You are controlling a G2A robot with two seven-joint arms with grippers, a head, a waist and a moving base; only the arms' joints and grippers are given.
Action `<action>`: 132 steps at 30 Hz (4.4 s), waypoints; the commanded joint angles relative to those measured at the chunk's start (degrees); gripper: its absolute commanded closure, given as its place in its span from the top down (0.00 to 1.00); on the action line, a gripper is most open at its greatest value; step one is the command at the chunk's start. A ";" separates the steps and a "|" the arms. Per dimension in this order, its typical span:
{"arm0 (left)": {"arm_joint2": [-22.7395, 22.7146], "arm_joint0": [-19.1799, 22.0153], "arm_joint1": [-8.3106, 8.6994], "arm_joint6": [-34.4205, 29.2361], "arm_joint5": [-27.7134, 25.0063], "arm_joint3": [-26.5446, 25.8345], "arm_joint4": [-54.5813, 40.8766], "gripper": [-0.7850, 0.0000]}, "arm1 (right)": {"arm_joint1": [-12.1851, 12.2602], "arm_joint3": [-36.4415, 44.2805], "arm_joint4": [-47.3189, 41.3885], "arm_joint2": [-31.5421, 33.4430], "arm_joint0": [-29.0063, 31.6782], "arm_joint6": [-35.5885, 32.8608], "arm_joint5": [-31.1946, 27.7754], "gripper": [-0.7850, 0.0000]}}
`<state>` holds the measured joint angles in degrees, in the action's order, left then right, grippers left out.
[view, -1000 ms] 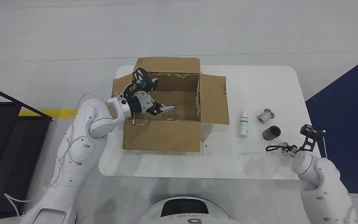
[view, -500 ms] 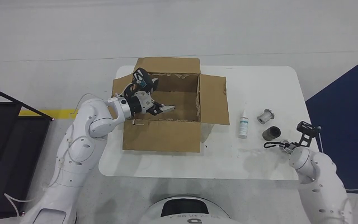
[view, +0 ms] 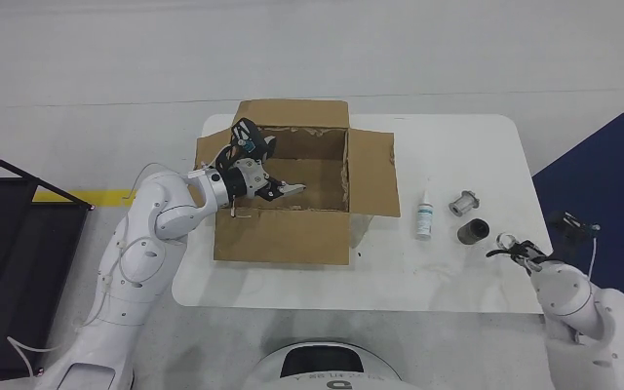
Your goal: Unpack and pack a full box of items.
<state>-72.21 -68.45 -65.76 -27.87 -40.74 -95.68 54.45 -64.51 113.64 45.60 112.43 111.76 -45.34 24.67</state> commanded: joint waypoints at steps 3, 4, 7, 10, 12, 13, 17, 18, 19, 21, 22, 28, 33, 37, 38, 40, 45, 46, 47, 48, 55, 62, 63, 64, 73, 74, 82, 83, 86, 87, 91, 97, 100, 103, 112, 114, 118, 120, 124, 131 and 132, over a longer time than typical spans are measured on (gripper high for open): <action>0.00 0.00 0.00 0.00 0.00 0.00 0.00 1.00 | -0.25 1.45 -2.45 0.73 1.68 1.00 -0.90 0.00; 0.00 0.00 0.00 0.00 0.00 0.00 0.00 1.00 | -0.25 1.45 -2.45 0.73 1.68 1.00 -0.90 0.00; 0.00 0.00 0.00 0.00 0.00 0.00 0.00 1.00 | -0.25 1.45 -2.45 0.73 1.68 1.00 -0.90 0.00; -0.14 -0.40 -0.03 0.84 0.46 0.09 -1.40 1.00 | -0.25 1.45 -2.45 0.73 1.68 1.00 -0.90 0.00; -0.33 -0.51 -0.03 0.73 -0.18 0.95 -6.53 1.00 | -0.25 1.45 -2.45 0.73 1.68 1.00 -0.90 0.00; -0.24 -0.27 -0.07 0.17 -1.69 2.36 -14.09 1.00 | -0.38 0.78 -3.59 0.23 1.14 1.76 -1.16 0.00; 2.25 3.56 0.15 -12.95 -1.67 8.84 -47.71 1.00 | -0.43 6.88 2.38 -2.60 1.49 5.81 -2.48 0.00; 2.59 5.22 0.34 -17.82 -0.03 9.77 -53.35 1.00 | -0.47 9.69 4.27 -3.34 1.79 6.90 -2.23 0.00; 2.65 6.18 0.44 -20.35 0.74 10.40 -56.56 1.00 | -0.52 11.01 5.15 -3.85 2.19 7.24 -1.97 0.00; 3.36 8.27 0.65 -27.49 4.23 12.48 -65.00 1.00 | -0.58 16.75 8.45 -5.44 2.98 8.34 -2.25 0.00; 3.75 8.73 0.64 -29.69 5.28 13.15 -69.22 1.00 | -0.58 19.02 10.71 -6.38 3.43 8.37 -2.13 0.00; 6.85 11.94 0.48 -37.42 12.60 17.67 -74.33 1.00 | -0.40 21.00 26.38 -19.59 -2.07 10.40 -6.45 0.00; 10.69 13.91 -0.18 -37.92 14.60 18.67 -72.23 1.00 | -0.98 21.00 38.90 -33.24 -8.67 5.23 -5.13 0.00; 13.18 15.62 -0.79 -37.24 14.34 19.39 -70.75 0.91 | -1.79 21.00 43.58 -41.43 -12.67 1.35 -4.13 0.00; 14.41 16.26 -1.08 -37.75 13.41 19.26 -70.55 0.65 | -2.04 21.00 45.19 -44.03 -13.71 0.25 -4.53 0.00; 16.19 17.22 -1.51 -38.18 11.91 19.68 -69.68 0.54 | -2.43 21.00 47.45 -46.94 -14.85 -1.17 -4.25 0.00; 19.54 18.97 -2.54 -36.71 9.87 21.17 -68.42 0.48 | -3.20 21.00 49.40 -50.71 -16.09 -3.13 -3.88 0.00; 19.98 19.24 -2.70 -36.17 9.65 21.53 -68.00 0.47 | -3.32 21.00 49.21 -51.03 -16.18 -3.20 -4.00 0.00; 20.43 19.50 -2.86 -35.73 9.52 21.85 -67.66 0.47 | -3.43 21.00 49.18 -51.20 -16.19 -3.31 -3.92 0.00; 20.83 19.73 -3.01 -35.35 9.40 22.10 -67.58 0.46 | -3.53 21.00 49.22 -51.50 -16.22 -3.26 -4.04 0.00; 23.77 21.33 -3.98 -35.95 7.74 22.60 -67.64 0.44 | -4.22 21.00 50.11 -53.12 -16.55 -2.95 -3.97 0.00; 24.87 22.36 -4.47 -36.29 6.92 23.82 -68.56 0.43 | -4.89 21.00 50.54 -53.55 -17.33 -3.86 -4.69 0.00; 24.94 22.46 -4.51 -36.28 6.87 23.96 -68.60 0.41 | -4.98 21.00 50.54 -53.61 -17.46 -3.94 -4.83 0.00; 24.97 22.54 -4.53 -36.28 6.81 24.03 -68.61 0.38 | -5.04 21.00 50.54 -53.66 -17.53 -4.00 -4.87 0.00; 25.59 23.21 -4.83 -37.57 5.47 24.79 -70.10 0.02 | -5.87 21.00 51.31 -54.74 -18.49 -5.62 -5.83 0.00; 25.64 23.29 -4.85 -37.80 5.26 24.92 -70.32 0.00 | -6.00 21.00 51.46 -54.83 -18.57 -5.87 -5.73 0.00; 25.11 23.42 -4.66 -38.78 4.12 25.05 -70.75 0.00 | -6.78 21.00 52.24 -55.11 -19.11 -6.92 -4.97 0.00; 24.93 23.39 -4.59 -38.76 4.07 25.06 -70.56 0.00 | -6.88 21.00 52.39 -55.18 -19.17 -6.89 -4.85 0.06; 24.18 23.21 -4.30 -38.39 3.97 25.13 -69.58 0.00 | -7.17 21.00 52.50 -55.17 -19.21 -6.46 -4.25 0.29; 23.85 23.09 -4.18 -38.24 3.97 25.15 -69.32 0.00 | -7.26 21.00 52.45 -55.09 -19.19 -6.12 -4.08 0.33; 21.86 22.70 -3.49 -37.67 4.04 25.72 -68.29 0.00 | -7.54 21.00 52.22 -54.46 -18.78 -4.11 -3.37 0.34; 15.54 22.40 -1.01 -37.41 8.28 26.07 -59.47 0.00 | -7.61 21.00 49.47 -49.54 -15.85 0.85 -0.91 0.34; 14.18 21.83 0.02 -39.81 14.83 25.45 -54.80 0.00 | -7.49 21.00 46.75 -46.08 -13.72 3.04 -0.77 0.35; 14.04 21.18 0.64 -40.37 20.00 25.72 -49.92 0.00 | -7.29 21.00 42.76 -41.69 -10.63 6.60 -1.57 0.35; 18.75 22.83 0.01 -34.43 25.94 28.20 -36.88 1.00 | -6.88 21.00 34.00 -29.47 0.71 19.22 -3.13 0.36; 19.35 23.34 -0.20 -34.13 26.08 28.66 -36.51 1.00 | -6.87 21.00 31.16 -26.43 3.09 21.01 -3.57 0.36; 18.99 23.66 -0.20 -33.10 25.54 27.40 -36.91 1.00 | -6.87 21.00 26.80 -21.35 7.36 23.72 -5.26 0.37; 18.07 23.18 0.04 -32.08 25.22 25.98 -37.24 1.00 | -6.90 21.00 25.06 -19.51 8.87 24.47 -6.14 0.39; 14.66 20.52 1.01 -29.69 23.10 20.30 -38.62 1.00 | -6.94 21.00 22.96 -17.05 10.02 24.32 -7.73 0.96; 11.16 17.32 1.96 -28.39 20.86 15.92 -40.85 1.00 | -6.91 21.00 23.30 -16.69 9.88 23.64 -8.26 1.00; 11.16 17.32 1.96 -28.39 20.86 15.92 -40.85 1.00 | -6.91 21.00 23.30 -16.69 9.88 23.64 -8.26 1.00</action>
<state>-61.07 -51.15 -63.78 -56.24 -19.91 -79.79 13.58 -71.42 134.65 68.91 95.74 121.64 -21.71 16.41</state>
